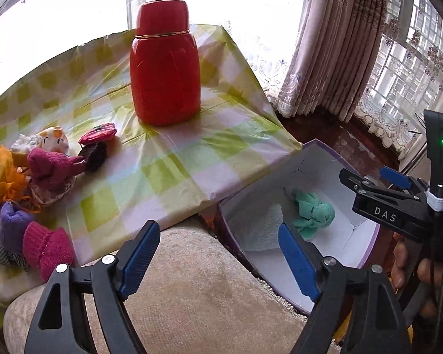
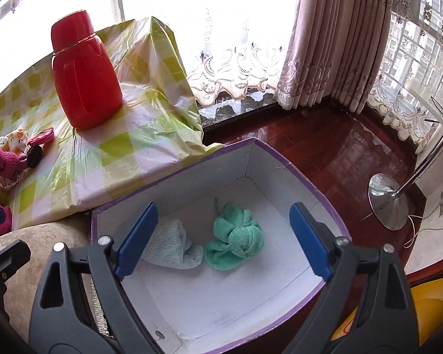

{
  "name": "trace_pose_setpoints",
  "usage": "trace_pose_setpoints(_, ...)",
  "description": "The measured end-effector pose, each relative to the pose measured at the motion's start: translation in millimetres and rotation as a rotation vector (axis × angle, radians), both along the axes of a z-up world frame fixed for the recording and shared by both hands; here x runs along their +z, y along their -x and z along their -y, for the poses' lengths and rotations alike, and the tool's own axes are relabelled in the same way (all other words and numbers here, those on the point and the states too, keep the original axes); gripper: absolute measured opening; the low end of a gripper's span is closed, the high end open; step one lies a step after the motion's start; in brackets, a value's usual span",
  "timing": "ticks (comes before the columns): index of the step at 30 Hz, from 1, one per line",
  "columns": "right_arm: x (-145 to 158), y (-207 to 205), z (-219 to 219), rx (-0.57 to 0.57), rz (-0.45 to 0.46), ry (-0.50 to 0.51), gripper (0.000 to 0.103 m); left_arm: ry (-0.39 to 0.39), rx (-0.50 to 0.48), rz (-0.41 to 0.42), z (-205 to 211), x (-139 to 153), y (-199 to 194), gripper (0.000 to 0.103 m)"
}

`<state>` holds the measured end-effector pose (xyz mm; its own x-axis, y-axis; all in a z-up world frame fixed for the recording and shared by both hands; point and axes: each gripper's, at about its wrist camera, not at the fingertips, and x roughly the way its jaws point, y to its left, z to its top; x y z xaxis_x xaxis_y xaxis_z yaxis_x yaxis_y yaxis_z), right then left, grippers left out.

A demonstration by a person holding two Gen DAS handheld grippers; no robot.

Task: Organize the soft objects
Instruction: 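Move both open tools back toward the pile on the table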

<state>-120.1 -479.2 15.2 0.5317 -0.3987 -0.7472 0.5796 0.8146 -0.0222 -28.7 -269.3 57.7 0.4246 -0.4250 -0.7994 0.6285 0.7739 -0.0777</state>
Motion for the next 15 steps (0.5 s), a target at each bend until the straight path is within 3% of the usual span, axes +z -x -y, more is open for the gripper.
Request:
trace_pose_setpoints(4, 1, -7, -15, 0.071, 0.006, 0.018, 0.094, -0.001, 0.102, 0.020, -31, 2, -11, 0.083)
trace_pose_setpoints(13, 8, -32, -70, 0.269, 0.048, -0.059, 0.094, 0.024, 0.328, -0.035, -125, -2, -33, 0.083)
trace_pose_setpoints(15, 10, -40, -88, 0.322, 0.049, -0.066, 0.094, 0.043, 0.379, -0.059, -148, -6, -37, 0.079)
